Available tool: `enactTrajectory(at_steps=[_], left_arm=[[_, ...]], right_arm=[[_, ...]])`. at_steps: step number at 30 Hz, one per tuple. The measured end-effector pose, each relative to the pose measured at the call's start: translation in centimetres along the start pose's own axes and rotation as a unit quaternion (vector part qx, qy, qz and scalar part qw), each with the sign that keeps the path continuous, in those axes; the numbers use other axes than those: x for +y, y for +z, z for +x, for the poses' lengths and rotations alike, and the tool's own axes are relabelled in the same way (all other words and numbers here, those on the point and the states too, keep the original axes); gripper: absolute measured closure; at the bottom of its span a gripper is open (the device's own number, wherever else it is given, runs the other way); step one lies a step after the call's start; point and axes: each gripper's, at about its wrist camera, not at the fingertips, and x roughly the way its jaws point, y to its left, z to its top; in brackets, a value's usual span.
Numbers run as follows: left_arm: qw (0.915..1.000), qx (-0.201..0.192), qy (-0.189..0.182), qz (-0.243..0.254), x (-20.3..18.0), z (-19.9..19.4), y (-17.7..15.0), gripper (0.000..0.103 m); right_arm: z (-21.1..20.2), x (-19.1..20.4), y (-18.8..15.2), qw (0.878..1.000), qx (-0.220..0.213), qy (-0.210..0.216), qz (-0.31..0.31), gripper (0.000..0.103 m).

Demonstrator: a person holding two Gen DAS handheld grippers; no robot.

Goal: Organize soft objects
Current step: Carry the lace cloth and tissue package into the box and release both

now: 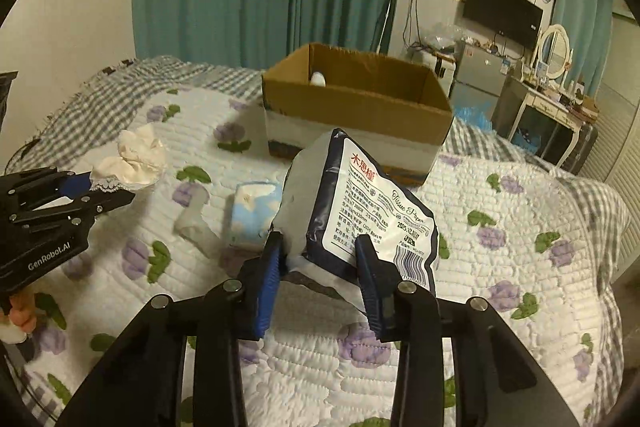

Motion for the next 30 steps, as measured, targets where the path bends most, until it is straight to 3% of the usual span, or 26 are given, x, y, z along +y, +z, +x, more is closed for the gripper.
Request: enactTrajectory(at_steps=[10,17,24,30], left_arm=[[0.9991,-0.034,-0.006,0.022,-2.5,-2.2,3.6,0.079],[0.9968,-0.060,-0.018,0.050,-4.0,-0.8,8.6,0.079],[0.9950,-0.071,-0.027,0.065,-5.0,4.4,14.7,0.079],[0.9959,-0.064,-0.020,0.061,-4.7,11.3,17.8,0.076]], right_arm=[[-4.0,-1.2,2.9,0.999,-0.039,0.003,-0.003,0.067],[-4.4,-3.7,7.5,0.998,-0.065,0.013,-0.003,0.067],[-0.7,-6.6,13.9,0.996,-0.084,0.020,0.001,0.067],[5.9,-8.9,18.3,0.996,-0.081,0.034,0.018,0.067]])
